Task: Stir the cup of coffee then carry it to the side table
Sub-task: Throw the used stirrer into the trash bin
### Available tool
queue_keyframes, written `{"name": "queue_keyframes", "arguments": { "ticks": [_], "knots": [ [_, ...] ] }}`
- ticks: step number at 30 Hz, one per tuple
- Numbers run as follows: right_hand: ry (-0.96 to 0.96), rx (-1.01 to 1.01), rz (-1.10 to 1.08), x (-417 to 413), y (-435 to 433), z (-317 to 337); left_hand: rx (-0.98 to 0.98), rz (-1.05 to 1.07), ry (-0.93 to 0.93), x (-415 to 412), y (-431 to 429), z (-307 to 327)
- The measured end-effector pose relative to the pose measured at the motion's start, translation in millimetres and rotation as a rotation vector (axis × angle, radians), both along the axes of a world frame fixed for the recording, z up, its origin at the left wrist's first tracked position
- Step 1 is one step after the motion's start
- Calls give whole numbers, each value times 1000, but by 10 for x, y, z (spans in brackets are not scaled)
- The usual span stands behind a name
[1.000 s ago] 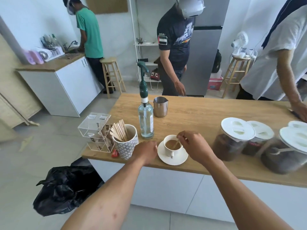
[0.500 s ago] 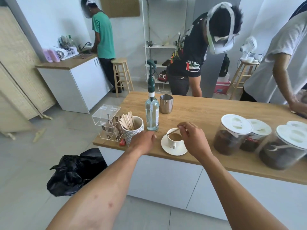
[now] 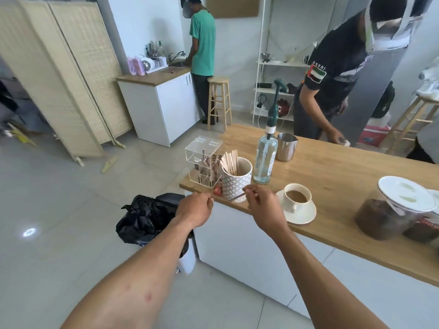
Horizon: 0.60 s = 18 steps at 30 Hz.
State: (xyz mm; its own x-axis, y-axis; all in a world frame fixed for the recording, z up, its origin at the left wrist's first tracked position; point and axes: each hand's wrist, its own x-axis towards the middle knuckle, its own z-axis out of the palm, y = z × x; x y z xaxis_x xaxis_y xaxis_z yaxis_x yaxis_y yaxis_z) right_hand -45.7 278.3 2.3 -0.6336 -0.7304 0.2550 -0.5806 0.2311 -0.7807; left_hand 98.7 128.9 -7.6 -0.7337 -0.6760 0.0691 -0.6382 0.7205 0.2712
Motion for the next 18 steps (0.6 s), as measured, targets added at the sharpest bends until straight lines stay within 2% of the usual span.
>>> {"name": "queue_keyframes", "arguments": {
  "ticks": [8, 18],
  "knots": [
    [-26, 79, 196, 459, -920, -159, -3, 187, 16, 671, -663, -163],
    [-58, 184, 321, 874, -2210, -467, 67, 334, -21, 1223, -1805, -598]
  ]
}}
